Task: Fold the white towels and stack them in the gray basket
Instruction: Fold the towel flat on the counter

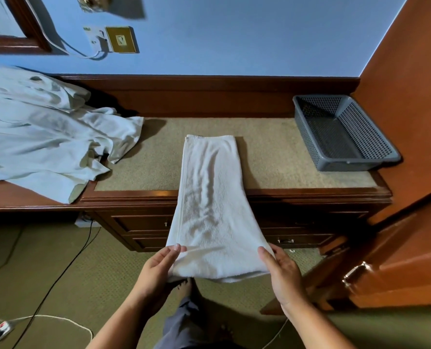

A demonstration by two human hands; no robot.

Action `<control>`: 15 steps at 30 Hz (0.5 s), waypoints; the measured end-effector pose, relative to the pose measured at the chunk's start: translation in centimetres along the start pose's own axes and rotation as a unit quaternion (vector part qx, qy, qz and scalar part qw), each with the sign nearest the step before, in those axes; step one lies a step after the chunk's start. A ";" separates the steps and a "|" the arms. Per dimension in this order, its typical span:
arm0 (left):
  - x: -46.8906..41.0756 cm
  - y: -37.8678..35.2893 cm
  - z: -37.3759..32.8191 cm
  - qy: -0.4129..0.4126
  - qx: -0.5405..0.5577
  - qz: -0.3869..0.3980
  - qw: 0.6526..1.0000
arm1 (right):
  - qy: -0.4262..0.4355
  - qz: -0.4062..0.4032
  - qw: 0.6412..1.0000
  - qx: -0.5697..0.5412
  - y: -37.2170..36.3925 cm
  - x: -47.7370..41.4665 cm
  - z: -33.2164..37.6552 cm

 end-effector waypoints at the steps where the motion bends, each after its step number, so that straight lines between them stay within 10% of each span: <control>1: 0.1 -0.1 -0.3 -0.004 0.006 0.009 1.000 | 0.009 0.000 1.000 -0.009 -0.1 0.0 0.5; 15: -2.9 -3.6 -8.9 -0.041 0.128 0.056 0.989 | 0.115 0.039 0.987 -0.110 -3.8 -6.0 7.2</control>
Point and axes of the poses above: each hand's wrist, its own x-axis away from the middle knuckle, its own y-axis out of the back of the hand, z = x × y, the point moved 1 cm from there along -x, towards the middle knuckle, and after that the axes turned 11 degrees about -z, right-handed, at the moved point
